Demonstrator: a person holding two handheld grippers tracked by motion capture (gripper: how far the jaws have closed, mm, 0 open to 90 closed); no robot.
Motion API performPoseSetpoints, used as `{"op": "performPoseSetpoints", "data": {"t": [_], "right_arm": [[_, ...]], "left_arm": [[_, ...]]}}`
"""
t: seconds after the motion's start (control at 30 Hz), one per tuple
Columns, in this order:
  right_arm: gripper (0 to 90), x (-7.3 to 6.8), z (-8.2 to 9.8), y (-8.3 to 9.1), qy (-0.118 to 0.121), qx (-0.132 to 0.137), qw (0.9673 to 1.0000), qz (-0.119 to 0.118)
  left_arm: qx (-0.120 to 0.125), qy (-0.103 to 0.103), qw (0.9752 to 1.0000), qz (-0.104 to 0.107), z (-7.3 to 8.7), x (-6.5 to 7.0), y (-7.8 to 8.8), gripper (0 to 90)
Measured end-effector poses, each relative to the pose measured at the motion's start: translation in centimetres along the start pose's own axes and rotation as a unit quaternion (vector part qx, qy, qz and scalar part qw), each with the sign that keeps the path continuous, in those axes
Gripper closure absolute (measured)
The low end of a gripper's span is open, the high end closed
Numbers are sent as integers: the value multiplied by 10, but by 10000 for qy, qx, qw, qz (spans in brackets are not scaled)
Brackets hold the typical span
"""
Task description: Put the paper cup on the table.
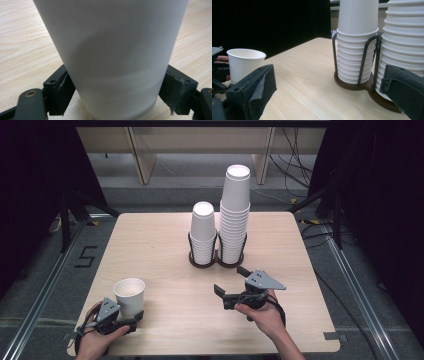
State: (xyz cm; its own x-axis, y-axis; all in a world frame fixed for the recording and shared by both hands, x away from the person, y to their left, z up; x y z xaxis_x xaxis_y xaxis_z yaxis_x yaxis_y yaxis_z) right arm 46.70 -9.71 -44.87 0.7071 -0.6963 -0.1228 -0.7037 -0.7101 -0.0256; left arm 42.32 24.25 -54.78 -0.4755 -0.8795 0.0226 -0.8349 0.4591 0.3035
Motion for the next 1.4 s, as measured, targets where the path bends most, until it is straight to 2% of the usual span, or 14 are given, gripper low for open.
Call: {"op": "performPoseSetpoints", "data": {"t": [0.07, 0.13, 0.37, 0.43, 0.7, 0.77, 0.97, 1.03, 1.07, 1.1, 1.13, 1.27, 1.3, 1.4], "right_arm": [[4, -1, 0, 0, -87, -6, 10000, -7], [5, -1, 0, 1, -132, -16, 9999, 7], [4, 2, 0, 2, -43, 11, 10000, 31], [4, 0, 1, 3, -145, -56, 9999, 28], [4, 0, 1, 0, -74, 17, 10000, 10], [4, 1, 1, 0, -58, 18, 10000, 38], [4, 2, 3, 1, -40, -9, 10000, 67], [4, 2, 4, 3, -176, -49, 9998, 93], [4, 3, 5, 5, -119, -106, 9998, 86], [5, 6, 5, 6, 2, -37, 9999, 159], [4, 7, 7, 7, -92, -42, 9998, 195], [4, 20, 16, 19, 58, -65, 9991, 411], [4, 23, 21, 23, -12, -140, 9988, 475], [4, 38, 31, 34, 220, -132, 9971, 711]], "left_arm": [[-31, 46, 10000, -60, -1, 1, 2, 181], [-19, -5, 10000, 5, -1, 0, 2, 153], [51, 94, 9999, -6, 0, 1, 9, 96], [147, 76, 9998, 74, 0, 1, 12, 82], [435, 229, 9988, 85, -2, 1, 23, 35], [481, 177, 9986, 165, -3, 1, 24, 26], [500, 185, 9985, 161, -3, 2, 25, 6], [473, 217, 9986, 78, -3, 2, 28, 0], [511, 168, 9984, 162, -3, 2, 28, 0], [536, 202, 9983, 124, -3, 2, 28, 0], [510, 244, 9984, 73, -2, 2, 30, 0], [523, 264, 9983, 40, -1, 0, 31, 0], [522, 257, 9983, 48, 0, 0, 32, 0], [527, 270, 9982, 68, 0, 1, 31, 0]]}}
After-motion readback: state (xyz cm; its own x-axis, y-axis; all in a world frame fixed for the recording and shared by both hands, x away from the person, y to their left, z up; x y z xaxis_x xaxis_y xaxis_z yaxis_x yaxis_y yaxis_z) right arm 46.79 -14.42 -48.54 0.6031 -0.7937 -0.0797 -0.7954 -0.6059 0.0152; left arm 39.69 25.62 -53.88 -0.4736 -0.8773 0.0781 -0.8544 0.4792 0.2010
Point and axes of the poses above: each handheld gripper's, and its own axes: y roughly backward along the jaws, z roughly out of its underside, x roughly to its right, the point moved 7 cm from there along -y, roughly forward along the jaws, and after that the axes turned 13 degrees about x, right-handed, at the moved point
